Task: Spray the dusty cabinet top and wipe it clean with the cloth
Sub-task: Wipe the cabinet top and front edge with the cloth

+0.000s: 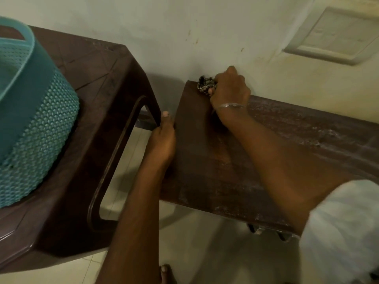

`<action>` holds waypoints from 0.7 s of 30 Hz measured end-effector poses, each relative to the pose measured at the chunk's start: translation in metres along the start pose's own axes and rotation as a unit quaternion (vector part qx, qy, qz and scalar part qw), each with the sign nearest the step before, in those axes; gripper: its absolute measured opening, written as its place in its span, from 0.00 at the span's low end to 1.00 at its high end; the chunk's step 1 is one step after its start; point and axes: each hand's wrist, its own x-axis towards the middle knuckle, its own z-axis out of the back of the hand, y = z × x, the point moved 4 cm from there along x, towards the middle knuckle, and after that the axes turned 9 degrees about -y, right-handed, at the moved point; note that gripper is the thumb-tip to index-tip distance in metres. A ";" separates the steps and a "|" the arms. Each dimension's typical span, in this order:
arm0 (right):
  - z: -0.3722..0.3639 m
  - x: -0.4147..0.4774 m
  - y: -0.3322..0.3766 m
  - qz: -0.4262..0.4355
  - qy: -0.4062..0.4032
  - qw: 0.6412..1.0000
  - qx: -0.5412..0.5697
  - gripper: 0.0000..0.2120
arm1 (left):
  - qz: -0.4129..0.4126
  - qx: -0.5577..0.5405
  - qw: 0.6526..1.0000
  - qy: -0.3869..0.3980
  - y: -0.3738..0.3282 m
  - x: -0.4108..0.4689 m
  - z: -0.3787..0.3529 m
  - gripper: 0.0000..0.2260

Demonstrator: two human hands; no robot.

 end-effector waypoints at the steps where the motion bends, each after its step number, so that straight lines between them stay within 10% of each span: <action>1: 0.002 -0.006 0.000 0.006 0.002 1.000 -0.005 0.10 | 0.001 0.000 1.000 -0.003 -0.001 0.000 0.000 0.28; 21: 0.000 -0.032 -0.022 0.042 -0.025 0.999 0.002 0.08 | -0.010 0.035 0.999 -0.004 -0.001 -0.004 -0.011 0.30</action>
